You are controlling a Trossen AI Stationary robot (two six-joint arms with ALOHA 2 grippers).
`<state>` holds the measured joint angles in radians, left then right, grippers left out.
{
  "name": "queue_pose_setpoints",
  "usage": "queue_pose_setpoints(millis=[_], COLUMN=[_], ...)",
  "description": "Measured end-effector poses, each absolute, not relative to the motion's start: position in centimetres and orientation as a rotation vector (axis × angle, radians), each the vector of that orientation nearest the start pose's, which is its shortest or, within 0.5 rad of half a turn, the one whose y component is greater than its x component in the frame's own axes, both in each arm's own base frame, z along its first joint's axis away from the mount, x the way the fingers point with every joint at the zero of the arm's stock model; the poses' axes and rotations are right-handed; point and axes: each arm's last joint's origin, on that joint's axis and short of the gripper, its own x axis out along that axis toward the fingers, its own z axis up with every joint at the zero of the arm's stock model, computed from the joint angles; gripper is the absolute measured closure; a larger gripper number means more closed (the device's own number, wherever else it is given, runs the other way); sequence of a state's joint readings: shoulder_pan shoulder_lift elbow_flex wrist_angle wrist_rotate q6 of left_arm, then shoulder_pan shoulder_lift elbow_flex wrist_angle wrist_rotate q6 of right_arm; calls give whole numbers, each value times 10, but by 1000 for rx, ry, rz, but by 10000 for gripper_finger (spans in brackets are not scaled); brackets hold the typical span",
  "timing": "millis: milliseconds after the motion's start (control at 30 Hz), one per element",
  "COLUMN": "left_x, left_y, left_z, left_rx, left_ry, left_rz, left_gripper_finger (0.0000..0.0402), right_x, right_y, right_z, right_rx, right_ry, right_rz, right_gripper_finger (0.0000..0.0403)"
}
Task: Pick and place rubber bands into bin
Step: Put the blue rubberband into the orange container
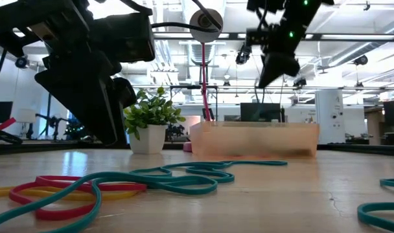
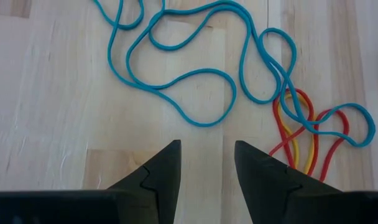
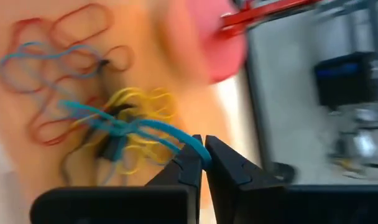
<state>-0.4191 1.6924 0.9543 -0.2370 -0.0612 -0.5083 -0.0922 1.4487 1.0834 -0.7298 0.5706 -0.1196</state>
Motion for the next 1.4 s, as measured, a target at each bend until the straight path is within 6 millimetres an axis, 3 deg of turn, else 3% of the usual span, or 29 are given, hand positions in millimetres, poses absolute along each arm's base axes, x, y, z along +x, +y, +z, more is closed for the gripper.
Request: queue_pose_setpoints(millis=[133,333,533,733,1000,1233,1400], left_x=[302,304,305,310,315,319,327], left_y=[-133,-133,-133,-134,-127,-118,-114], left_z=[166,168,169,174,175,172,162], left_rx=[-239,-229,-184,-111,-38,80,136], left_ry=[984,958,933,849,803,785,785], left_rz=[-86,-102,-109,-141,-68,-13,-15], left_gripper_finger=[268,268,268,268,268,268,268], right_x=[274,269,265,257,232,216,200], right_y=[-46,-49,-46,-27,31,105,148], right_z=[235,224,233,257,287,289,283], right_rx=[-277,-212,-205,-206,-109,-164,-247], right_ry=[1164,1180,1140,1030,848,636,535], right_rz=[-450,-455,-447,-366,-141,158,176], right_gripper_finger=[376,308,257,249,261,262,268])
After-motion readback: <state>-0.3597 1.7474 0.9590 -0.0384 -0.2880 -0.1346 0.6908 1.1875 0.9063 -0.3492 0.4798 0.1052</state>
